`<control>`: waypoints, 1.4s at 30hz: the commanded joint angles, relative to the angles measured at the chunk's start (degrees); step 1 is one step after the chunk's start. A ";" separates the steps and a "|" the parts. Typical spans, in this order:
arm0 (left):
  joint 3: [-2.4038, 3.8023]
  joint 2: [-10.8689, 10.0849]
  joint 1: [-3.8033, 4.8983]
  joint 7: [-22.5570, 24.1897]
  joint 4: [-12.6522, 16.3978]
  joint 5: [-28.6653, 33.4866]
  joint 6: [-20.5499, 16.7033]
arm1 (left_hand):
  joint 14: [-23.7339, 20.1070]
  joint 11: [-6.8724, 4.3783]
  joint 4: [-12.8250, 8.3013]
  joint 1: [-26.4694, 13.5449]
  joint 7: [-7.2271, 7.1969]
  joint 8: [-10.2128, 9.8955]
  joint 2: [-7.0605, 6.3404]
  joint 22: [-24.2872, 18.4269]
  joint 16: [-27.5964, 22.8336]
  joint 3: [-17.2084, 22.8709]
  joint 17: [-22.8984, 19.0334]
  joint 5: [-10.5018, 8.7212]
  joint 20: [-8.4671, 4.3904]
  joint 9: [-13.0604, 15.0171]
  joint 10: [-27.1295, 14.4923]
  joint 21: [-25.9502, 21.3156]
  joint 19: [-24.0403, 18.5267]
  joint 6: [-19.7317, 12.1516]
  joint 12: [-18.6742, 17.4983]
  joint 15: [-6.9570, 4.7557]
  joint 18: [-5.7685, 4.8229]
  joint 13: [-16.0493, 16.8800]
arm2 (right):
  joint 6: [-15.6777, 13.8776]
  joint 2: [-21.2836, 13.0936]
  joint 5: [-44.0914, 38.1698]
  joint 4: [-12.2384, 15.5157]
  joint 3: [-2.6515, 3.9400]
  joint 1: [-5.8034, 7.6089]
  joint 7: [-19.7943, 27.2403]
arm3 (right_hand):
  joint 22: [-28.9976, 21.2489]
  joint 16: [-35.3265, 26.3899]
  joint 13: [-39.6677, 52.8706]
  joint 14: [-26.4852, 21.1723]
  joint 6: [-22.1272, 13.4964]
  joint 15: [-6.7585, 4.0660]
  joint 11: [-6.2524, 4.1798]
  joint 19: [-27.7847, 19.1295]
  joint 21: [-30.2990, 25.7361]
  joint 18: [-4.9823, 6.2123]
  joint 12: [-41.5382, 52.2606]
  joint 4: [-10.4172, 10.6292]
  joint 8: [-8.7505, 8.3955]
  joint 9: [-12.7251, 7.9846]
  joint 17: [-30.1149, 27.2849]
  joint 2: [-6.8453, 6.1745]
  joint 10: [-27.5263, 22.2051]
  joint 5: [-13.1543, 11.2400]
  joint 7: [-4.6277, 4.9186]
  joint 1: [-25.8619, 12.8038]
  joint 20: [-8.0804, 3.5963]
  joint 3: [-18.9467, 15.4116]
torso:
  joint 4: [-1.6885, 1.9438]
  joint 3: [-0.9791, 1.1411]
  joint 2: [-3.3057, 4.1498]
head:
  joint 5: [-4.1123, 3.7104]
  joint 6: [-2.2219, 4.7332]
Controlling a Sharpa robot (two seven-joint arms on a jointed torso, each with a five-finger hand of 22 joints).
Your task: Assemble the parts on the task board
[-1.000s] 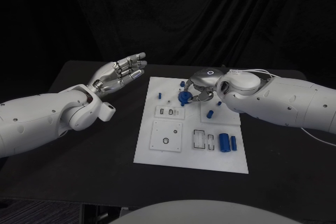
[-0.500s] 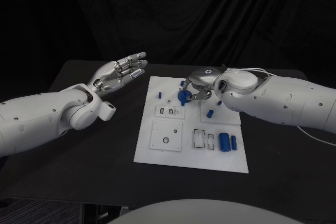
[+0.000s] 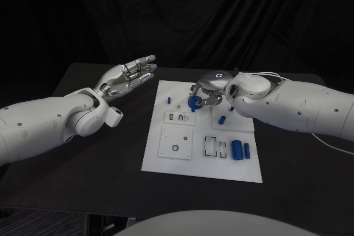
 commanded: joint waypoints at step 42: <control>0.04 0.38 -0.25 1.89 -0.21 -0.32 1.05 | -0.05 0.03 -0.01 0.18 0.13 -0.40 0.72 0.08 -0.15 -0.61 0.06 0.44 0.32 -0.06 -0.45 0.39 -0.06 -0.42 -0.37 0.34 0.71 -0.08 | -0.22 -0.19 -0.13 -0.60 0.04 -0.37 -1.87 | 15.09 0.17 15.09 6.00 -1.26 0.38 0.39 6.05 0.15 -0.91 0.15 -1.20 -2.42 -0.79 15.10 -0.25 6.07 0.55 0.14 0.75 0.20 0.25 | -0.04 0.01 -0.01 | -0.07 -0.30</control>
